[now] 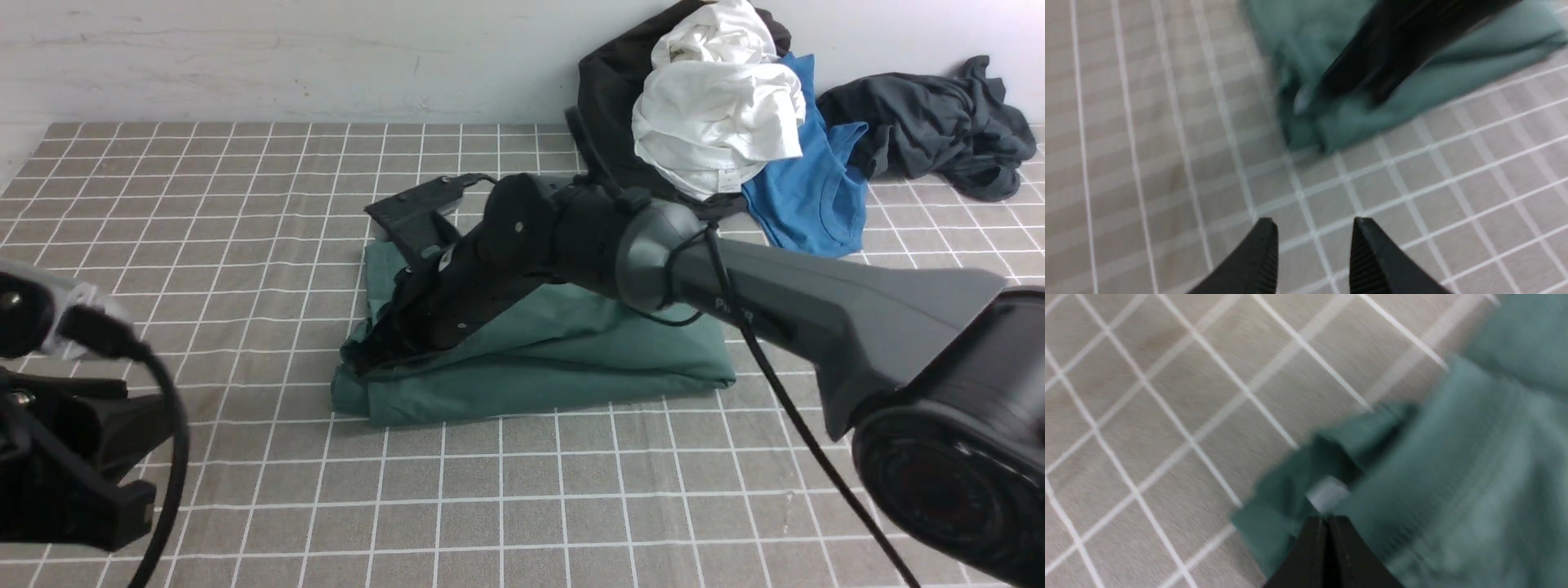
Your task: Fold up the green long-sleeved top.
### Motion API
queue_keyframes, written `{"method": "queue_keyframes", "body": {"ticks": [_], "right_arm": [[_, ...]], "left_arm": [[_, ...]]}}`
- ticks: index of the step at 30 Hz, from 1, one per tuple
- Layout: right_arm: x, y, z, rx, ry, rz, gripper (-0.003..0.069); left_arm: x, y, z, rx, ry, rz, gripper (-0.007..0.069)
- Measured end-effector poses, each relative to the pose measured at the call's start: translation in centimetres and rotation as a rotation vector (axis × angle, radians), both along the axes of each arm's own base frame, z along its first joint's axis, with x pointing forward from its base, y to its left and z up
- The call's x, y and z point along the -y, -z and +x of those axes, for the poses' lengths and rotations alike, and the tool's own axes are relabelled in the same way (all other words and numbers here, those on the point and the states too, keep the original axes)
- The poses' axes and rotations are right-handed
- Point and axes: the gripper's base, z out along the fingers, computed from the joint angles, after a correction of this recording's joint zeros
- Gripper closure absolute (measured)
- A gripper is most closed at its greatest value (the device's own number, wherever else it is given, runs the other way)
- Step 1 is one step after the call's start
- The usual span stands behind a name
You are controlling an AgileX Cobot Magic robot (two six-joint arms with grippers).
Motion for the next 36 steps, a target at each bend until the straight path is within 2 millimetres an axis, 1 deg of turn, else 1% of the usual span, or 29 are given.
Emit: {"method": "queue_keyframes", "body": {"ticks": [2,4,5,6,7,9,10,11,12,13,14,15,17,18,19,20,23,24,25,26,27,28,29,30,31,32,33,35,36], "right_arm": [[-0.3,-1.8,-0.3,0.082,-0.028,-0.029,0.067],[0.3,-4.6,-0.4,0.147,-0.038,-0.078,0.067],[1.2,-7.3,-0.7,0.199,-0.036,-0.131,0.067],[1.4,-7.7,-0.7,0.211,-0.033,-0.135,0.067],[2.5,-10.4,-1.0,0.249,-0.021,-0.19,0.067],[4.7,-14.6,-2.0,0.316,0.009,-0.276,0.067],[6.2,-17.2,-2.8,0.356,0.038,-0.306,0.067],[7.3,-18.5,-3.3,0.377,0.059,-0.331,0.067],[7.4,-18.9,-3.5,0.382,0.063,-0.324,0.067],[9.1,-20.9,-4.3,0.411,0.103,-0.333,0.067],[9.9,-22.0,-5.0,0.426,0.119,-0.333,0.067],[11.2,-23.6,-6.0,0.447,0.143,-0.327,0.067],[13.5,-25.1,-8.3,0.434,0.159,-0.343,0.067],[13.7,-25.2,-8.5,0.432,0.16,-0.343,0.067],[15.2,-25.8,-10.2,0.406,0.177,-0.337,0.067],[15.4,-25.8,-10.4,0.405,0.177,-0.338,0.067],[18.5,-25.6,-14.2,0.312,0.237,-0.282,0.067],[19.7,-24.0,-16.0,0.242,0.246,-0.285,0.067],[20.0,-24.3,-16.2,0.248,0.251,-0.275,0.067],[21.3,-22.0,-18.1,0.193,0.249,-0.275,0.067],[21.9,-21.5,-18.9,0.195,0.25,-0.254,0.067],[22.5,-19.7,-19.7,0.201,0.243,-0.232,0.067],[22.6,-19.5,-19.8,0.206,0.241,-0.226,0.067],[23.3,-18.1,-20.8,0.235,0.239,-0.178,0.067],[23.7,-16.0,-21.5,0.258,0.227,-0.141,0.067],[24.1,-15.0,-22.0,0.274,0.222,-0.114,0.067],[24.1,-14.3,-22.1,0.272,0.223,-0.108,0.067],[25.1,-10.2,-23.5,0.281,0.207,-0.08,0.067],[25.3,-9.0,-23.8,0.274,0.204,-0.082,0.067]], "left_arm": [[0.1,-0.4,-1.8,0.121,0.056,0.022,0.0391],[0.0,-0.2,-3.3,0.208,0.08,0.036,0.0409],[-0.2,0.5,-4.3,0.255,0.087,0.05,0.0444],[-0.2,0.4,-4.4,0.268,0.087,0.052,0.045],[-0.4,1.2,-5.3,0.312,0.09,0.075,0.0504],[-0.7,2.6,-6.0,0.361,0.084,0.107,0.0571],[-0.9,3.4,-6.5,0.402,0.077,0.128,0.0608],[-1.0,3.9,-6.6,0.428,0.066,0.137,0.0617],[-1.0,4.2,-6.6,0.427,0.064,0.139,0.0619],[-1.2,4.9,-6.9,0.466,0.047,0.146,0.0627],[-1.4,5.4,-7.0,0.491,0.031,0.148,0.0631],[-1.5,5.8,-7.1,0.516,0.015,0.149,0.0632],[-1.8,6.4,-7.2,0.564,-0.022,0.142,0.0632],[-1.8,6.3,-7.2,0.577,-0.03,0.14,0.0632],[-2.1,6.4,-7.2,0.612,-0.059,0.136,0.0632],[-2.1,6.4,-7.2,0.616,-0.063,0.135,0.0632],[-2.3,6.4,-7.1,0.645,-0.091,0.13,0.0632],[-2.3,6.4,-7.1,0.651,-0.095,0.129,0.0632],[-2.3,6.4,-7.1,0.651,-0.095,0.129,0.0632],[-2.3,6.3,-7.1,0.654,-0.098,0.128,0.0632],[-2.3,6.3,-7.1,0.654,-0.098,0.128,0.0632],[-2.3,6.3,-7.1,0.654,-0.098,0.128,0.0632],[-2.3,6.3,-7.1,0.654,-0.098,0.128,0.0632],[-2.3,6.3,-7.1,0.654,-0.098,0.128,0.0632],[-2.3,6.3,-7.1,0.654,-0.098,0.128,0.0632],[-2.3,6.3,-7.1,0.654,-0.098,0.128,0.0632],[-2.3,6.3,-7.1,0.654,-0.098,0.128,0.0632],[-2.3,6.3,-7.1,0.654,-0.098,0.128,0.0632],[-2.3,6.3,-7.1,0.654,-0.098,0.128,0.0632]]}}
